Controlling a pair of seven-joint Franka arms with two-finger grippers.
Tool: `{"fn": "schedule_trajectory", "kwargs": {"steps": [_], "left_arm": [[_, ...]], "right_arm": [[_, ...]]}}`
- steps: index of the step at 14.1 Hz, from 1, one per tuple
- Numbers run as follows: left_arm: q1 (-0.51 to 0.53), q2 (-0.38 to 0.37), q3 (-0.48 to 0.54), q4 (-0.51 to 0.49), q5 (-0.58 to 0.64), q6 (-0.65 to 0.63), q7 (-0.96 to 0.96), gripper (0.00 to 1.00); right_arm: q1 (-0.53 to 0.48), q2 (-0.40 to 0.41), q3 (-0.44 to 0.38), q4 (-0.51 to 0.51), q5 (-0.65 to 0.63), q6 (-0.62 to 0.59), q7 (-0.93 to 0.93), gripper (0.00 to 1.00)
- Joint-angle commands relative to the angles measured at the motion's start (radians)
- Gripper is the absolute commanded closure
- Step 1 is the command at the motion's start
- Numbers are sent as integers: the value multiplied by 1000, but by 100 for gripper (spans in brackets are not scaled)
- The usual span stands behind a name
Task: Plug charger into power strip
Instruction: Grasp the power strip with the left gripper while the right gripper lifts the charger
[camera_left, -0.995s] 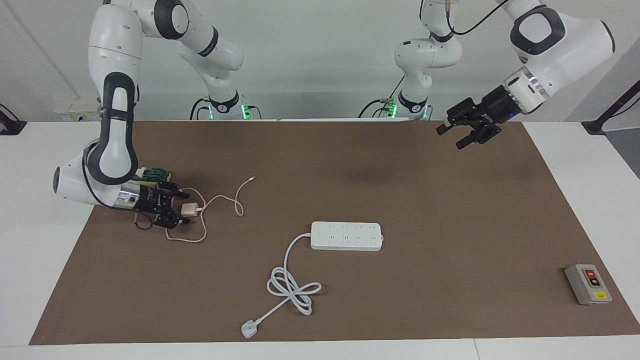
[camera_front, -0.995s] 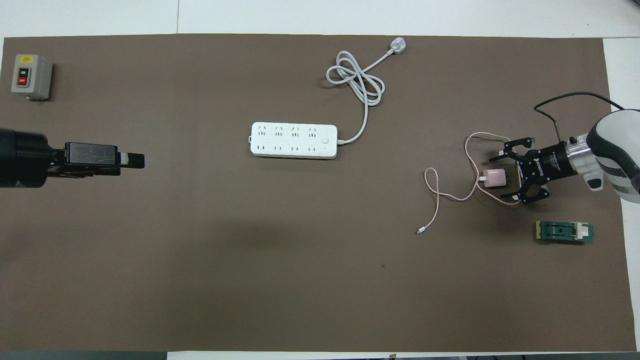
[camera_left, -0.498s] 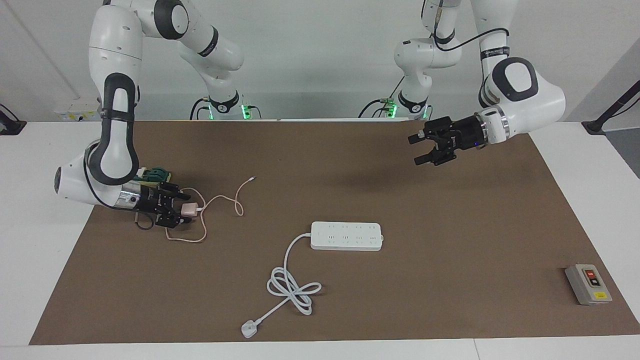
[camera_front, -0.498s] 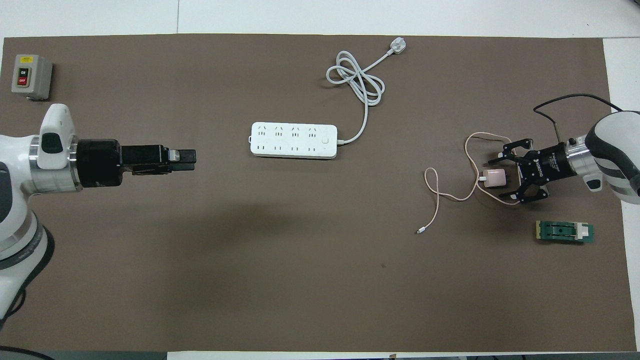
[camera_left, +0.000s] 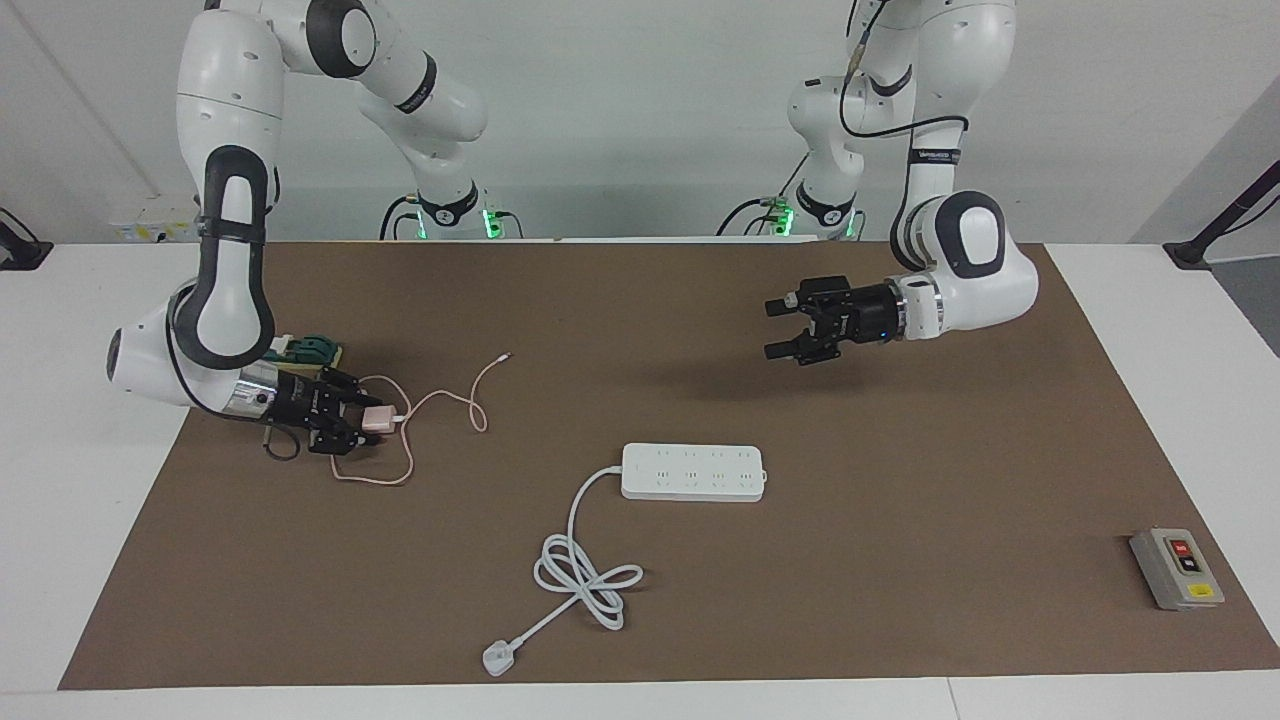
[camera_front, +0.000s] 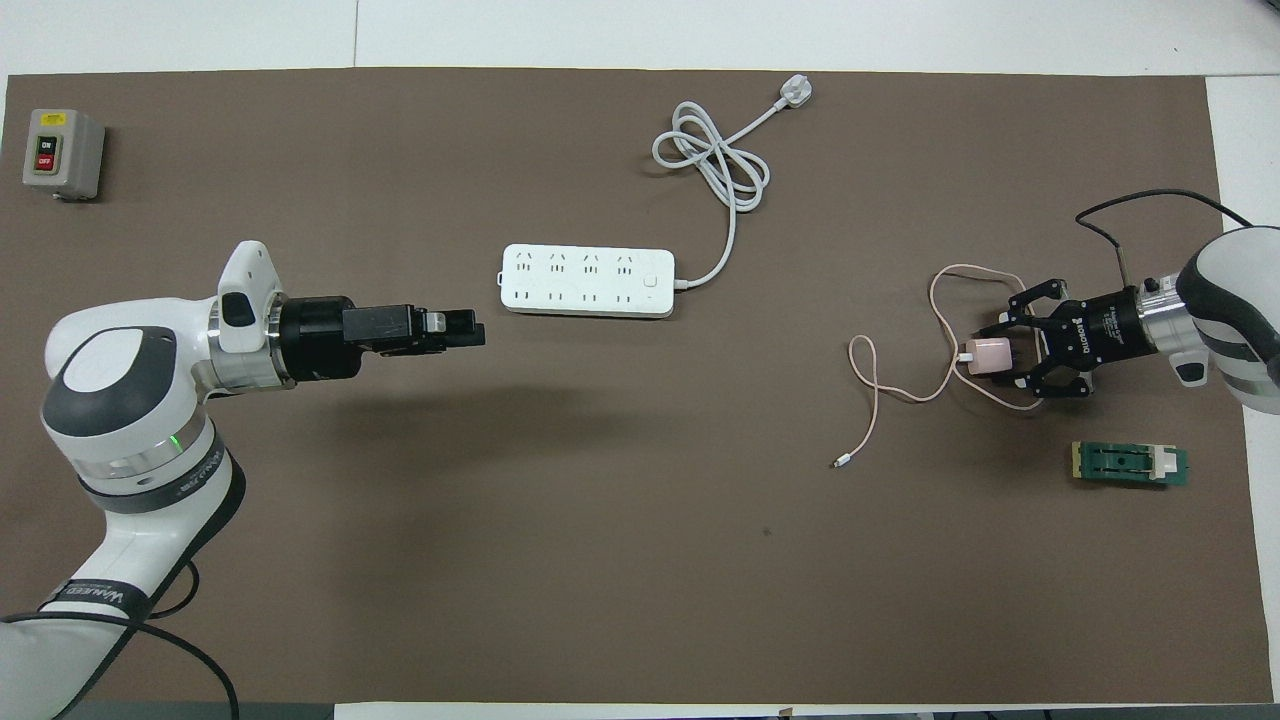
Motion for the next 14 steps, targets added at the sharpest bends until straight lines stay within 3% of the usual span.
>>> {"fn": "schedule_trajectory", "kwargs": {"steps": [1, 8, 14], "left_arm": [[-16, 98, 10, 6, -59, -48, 116, 0], [-52, 96, 7, -6, -159, -85, 80, 0], [-79, 101, 7, 9, -193, -39, 21, 0]], "right_arm": [[-13, -7, 10, -43, 10, 40, -31, 100], [-5, -21, 10, 24, 9, -24, 4, 100], [16, -137, 59, 69, 7, -114, 123, 100]]}}
